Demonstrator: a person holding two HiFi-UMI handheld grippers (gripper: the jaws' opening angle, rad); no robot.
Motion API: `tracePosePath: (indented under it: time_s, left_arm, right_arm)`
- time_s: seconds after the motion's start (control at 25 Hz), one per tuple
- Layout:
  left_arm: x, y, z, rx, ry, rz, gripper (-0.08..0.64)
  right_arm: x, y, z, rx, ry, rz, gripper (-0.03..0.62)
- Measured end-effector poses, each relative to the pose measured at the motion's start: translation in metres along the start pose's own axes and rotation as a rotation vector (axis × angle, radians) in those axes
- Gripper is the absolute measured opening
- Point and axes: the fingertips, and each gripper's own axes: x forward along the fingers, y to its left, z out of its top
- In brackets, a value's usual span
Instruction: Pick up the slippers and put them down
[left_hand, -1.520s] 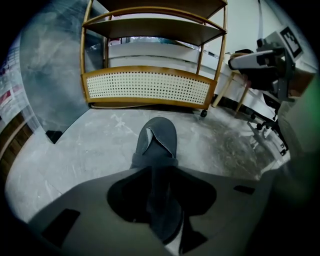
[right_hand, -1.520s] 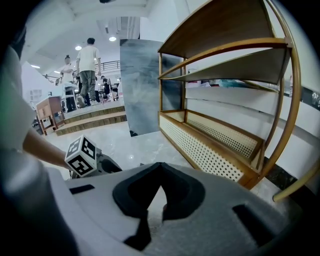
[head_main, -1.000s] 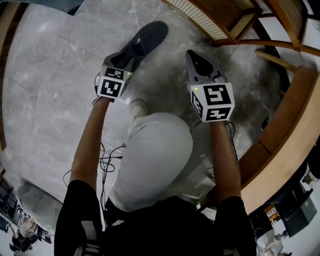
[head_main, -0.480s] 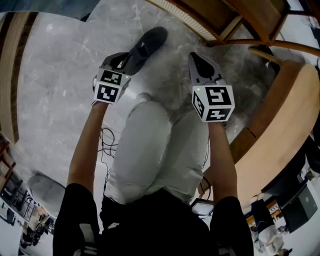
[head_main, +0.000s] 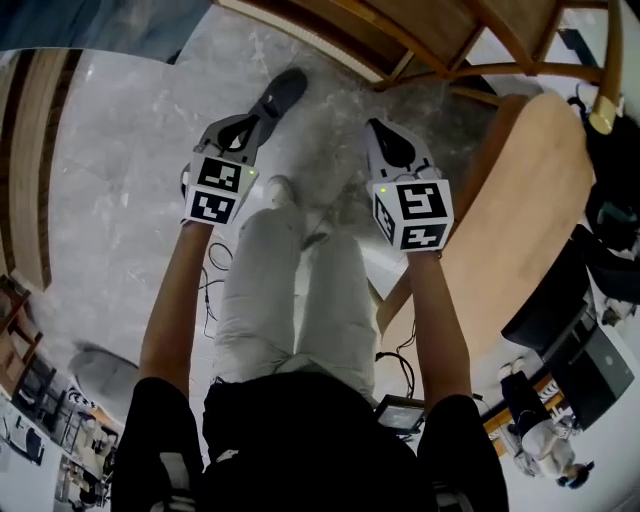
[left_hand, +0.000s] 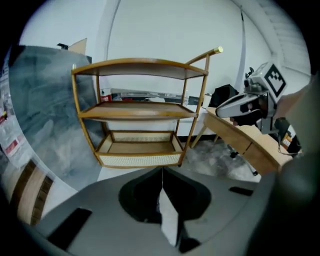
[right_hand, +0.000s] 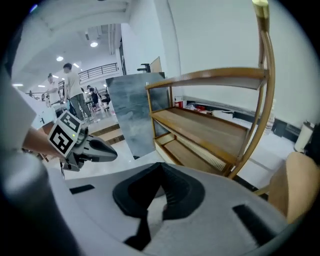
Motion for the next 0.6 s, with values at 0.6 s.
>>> tracePosePath:
  time_s: [0.6]
  left_arm:
    - [-0.225,-0.033,0.204,-0.09,-0.194,0.006,0.006]
  right_arm:
    - [-0.189,0.01,0.178,-0.01,-0.074,-0.055,0.0]
